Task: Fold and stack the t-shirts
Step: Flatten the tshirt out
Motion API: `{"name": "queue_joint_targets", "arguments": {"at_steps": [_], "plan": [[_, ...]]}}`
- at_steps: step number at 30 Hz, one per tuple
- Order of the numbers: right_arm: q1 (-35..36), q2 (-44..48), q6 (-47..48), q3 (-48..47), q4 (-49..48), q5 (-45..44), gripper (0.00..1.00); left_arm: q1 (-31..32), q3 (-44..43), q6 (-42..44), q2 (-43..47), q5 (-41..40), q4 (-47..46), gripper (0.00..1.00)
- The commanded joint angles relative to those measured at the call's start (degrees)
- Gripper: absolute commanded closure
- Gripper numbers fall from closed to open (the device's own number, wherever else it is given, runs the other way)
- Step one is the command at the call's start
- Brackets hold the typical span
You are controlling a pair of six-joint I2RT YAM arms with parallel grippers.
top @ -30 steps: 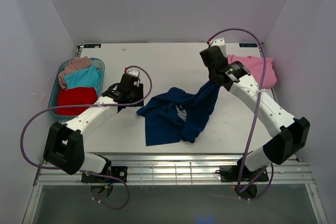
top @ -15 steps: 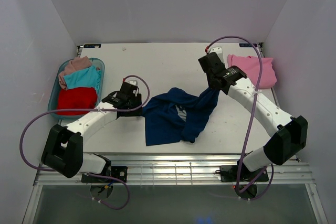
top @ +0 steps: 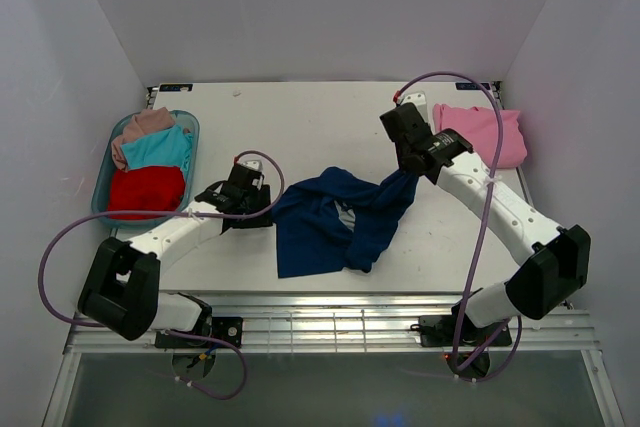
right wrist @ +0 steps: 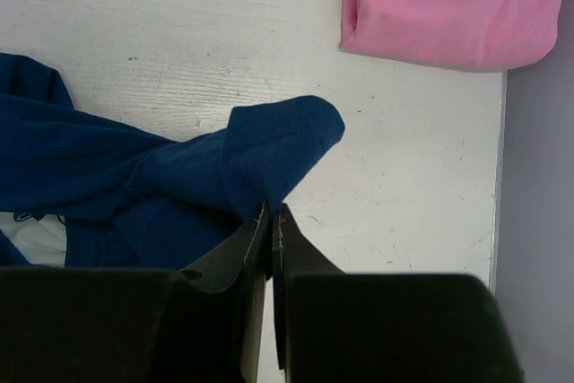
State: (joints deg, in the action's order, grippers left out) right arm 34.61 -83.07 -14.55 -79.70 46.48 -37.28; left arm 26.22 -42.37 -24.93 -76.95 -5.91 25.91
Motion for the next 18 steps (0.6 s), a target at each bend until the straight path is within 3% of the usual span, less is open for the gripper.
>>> {"name": "queue_joint_targets", "arguments": {"at_steps": [1,11,18], "plan": [[-0.1,2.3,-0.7,0.5,-1.0,-0.7,0.92,0.1,0.4,-0.6,0.2,1.3,-4.7,0.38],[0.0,2.7,-0.7,1.0,-0.7,-1.0,0.92,0.1,-0.5,-0.1,-4.2,-0.6,-7.4,0.43],[0.0,2.7,-0.7,1.0,-0.6,-1.1,0.92,0.1,0.0,0.1,-2.9,-1.5,-7.3,0.66]]}}
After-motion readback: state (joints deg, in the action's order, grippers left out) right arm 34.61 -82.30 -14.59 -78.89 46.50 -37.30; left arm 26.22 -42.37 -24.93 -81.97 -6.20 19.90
